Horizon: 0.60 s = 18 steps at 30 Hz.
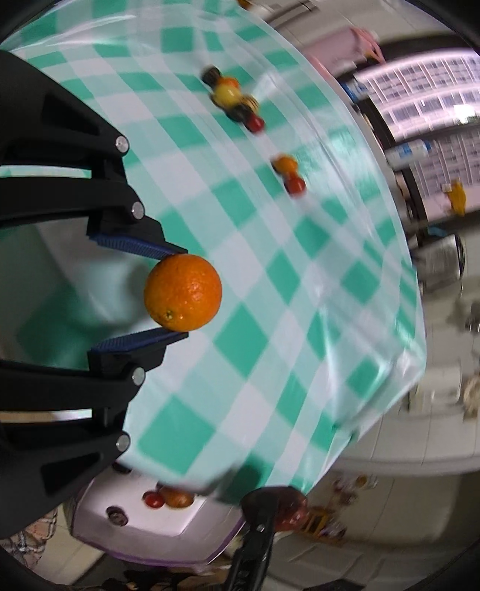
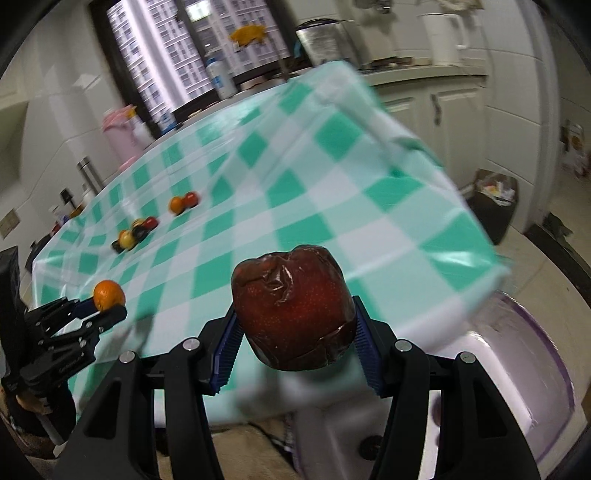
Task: Organize fruits
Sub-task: 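Carry the orange and apple into the white box and open both tools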
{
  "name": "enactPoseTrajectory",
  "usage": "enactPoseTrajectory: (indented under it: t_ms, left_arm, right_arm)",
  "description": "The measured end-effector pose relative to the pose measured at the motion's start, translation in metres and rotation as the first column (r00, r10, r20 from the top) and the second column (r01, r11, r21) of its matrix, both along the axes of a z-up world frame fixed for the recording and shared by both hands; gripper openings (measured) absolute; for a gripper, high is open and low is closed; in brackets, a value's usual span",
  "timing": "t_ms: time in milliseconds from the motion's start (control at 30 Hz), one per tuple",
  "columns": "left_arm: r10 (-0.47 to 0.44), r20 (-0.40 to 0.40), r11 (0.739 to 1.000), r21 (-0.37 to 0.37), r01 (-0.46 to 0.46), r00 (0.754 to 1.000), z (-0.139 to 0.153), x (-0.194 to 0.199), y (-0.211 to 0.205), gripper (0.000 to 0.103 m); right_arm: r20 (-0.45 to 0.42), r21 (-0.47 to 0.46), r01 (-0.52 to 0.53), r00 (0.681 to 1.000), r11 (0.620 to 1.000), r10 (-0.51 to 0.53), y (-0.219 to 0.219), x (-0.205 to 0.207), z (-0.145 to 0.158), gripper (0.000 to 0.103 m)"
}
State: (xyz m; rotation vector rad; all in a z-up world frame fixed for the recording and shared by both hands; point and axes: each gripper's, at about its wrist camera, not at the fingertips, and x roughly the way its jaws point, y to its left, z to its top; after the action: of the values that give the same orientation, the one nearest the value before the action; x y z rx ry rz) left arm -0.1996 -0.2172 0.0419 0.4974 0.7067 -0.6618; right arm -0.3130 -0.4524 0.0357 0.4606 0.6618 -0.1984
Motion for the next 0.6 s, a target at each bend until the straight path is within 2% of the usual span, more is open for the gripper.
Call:
enactPoseTrajectory:
  t_ms: [100, 233, 400, 533, 600]
  left_arm:
    - [-0.076, -0.023, 0.997, 0.008, 0.076, 0.997, -0.002, -0.013, -0.023, 0.038]
    - [-0.203, -0.031, 0.979, 0.017, 0.203, 0.979, -0.003, -0.041, -0.056, 0.038]
    - [-0.371, -0.097, 0.928, 0.007, 0.373, 0.924, -0.012, -0.078, -0.101, 0.038]
    - [-0.454, -0.145, 0.884, 0.05, 0.465, 0.879, -0.037, -0.103, -0.134, 0.038]
    - [-0.496, -0.18, 0.851, 0.095, 0.517, 0.849, -0.059, -0.117, -0.15, 0.038]
  right_arm:
    - [-0.018, -0.008, 0.06, 0.998, 0.998, -0.06, -0.016, -0.017, -0.007, 0.056]
    - [-0.072, -0.015, 0.147, 0.986, 0.989, -0.148, -0.04, -0.043, -0.023, 0.056]
    - [-0.182, -0.029, 0.244, 0.952, 0.969, -0.246, -0.067, -0.071, -0.055, 0.056]
    - [-0.304, -0.043, 0.299, 0.905, 0.953, -0.297, -0.084, -0.082, -0.091, 0.056]
    - [-0.345, -0.04, 0.315, 0.887, 0.948, -0.309, -0.091, -0.085, -0.105, 0.056]
